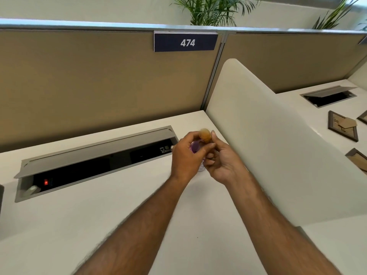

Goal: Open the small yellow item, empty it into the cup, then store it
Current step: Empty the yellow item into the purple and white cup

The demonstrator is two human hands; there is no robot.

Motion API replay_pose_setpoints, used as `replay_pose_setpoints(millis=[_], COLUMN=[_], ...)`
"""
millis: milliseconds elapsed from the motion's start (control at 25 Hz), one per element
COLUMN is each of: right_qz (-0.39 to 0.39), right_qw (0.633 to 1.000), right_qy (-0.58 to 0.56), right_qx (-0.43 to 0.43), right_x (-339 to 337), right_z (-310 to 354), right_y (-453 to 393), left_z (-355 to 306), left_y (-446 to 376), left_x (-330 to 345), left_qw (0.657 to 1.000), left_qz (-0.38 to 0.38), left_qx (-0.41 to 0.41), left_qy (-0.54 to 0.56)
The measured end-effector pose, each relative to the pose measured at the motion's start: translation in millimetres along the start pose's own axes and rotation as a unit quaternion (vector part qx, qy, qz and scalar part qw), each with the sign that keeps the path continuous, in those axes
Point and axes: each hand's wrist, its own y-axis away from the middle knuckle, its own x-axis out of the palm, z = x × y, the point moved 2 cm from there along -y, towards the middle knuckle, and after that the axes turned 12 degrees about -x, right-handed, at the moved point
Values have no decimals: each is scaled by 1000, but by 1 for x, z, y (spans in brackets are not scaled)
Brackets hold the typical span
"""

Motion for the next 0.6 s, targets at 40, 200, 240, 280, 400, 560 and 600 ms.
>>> replay_pose_setpoints(millis=[40,200,240,280,400,560,600], right_qz=[-10,-39,-24,-1,59,53,49], right_qw=[998,941,904,859,758,755,769], right_qy=[51,204,252,314,443,464,456], right_qx=[-19,-268,-344,-405,-474,-460,-446], right_x=[-1,-11,-13,-14,-12,-11,-12], right_z=[2,17,21,22,19,14,13], right_y=[3,10,12,13,4,-15,-18], left_z=[0,4,3,2,2,5,7], left_y=[-1,-13,-17,-20,-26,-32,-33], left_x=[-1,-11,-13,-14,-13,-11,-10], left_qw=[1000,987,980,972,954,946,945], left_qz=[-7,-39,-43,-44,-27,-3,3], left_qx=[9,70,81,90,116,125,125], left_qy=[-9,-140,-179,-214,-276,-299,-302])
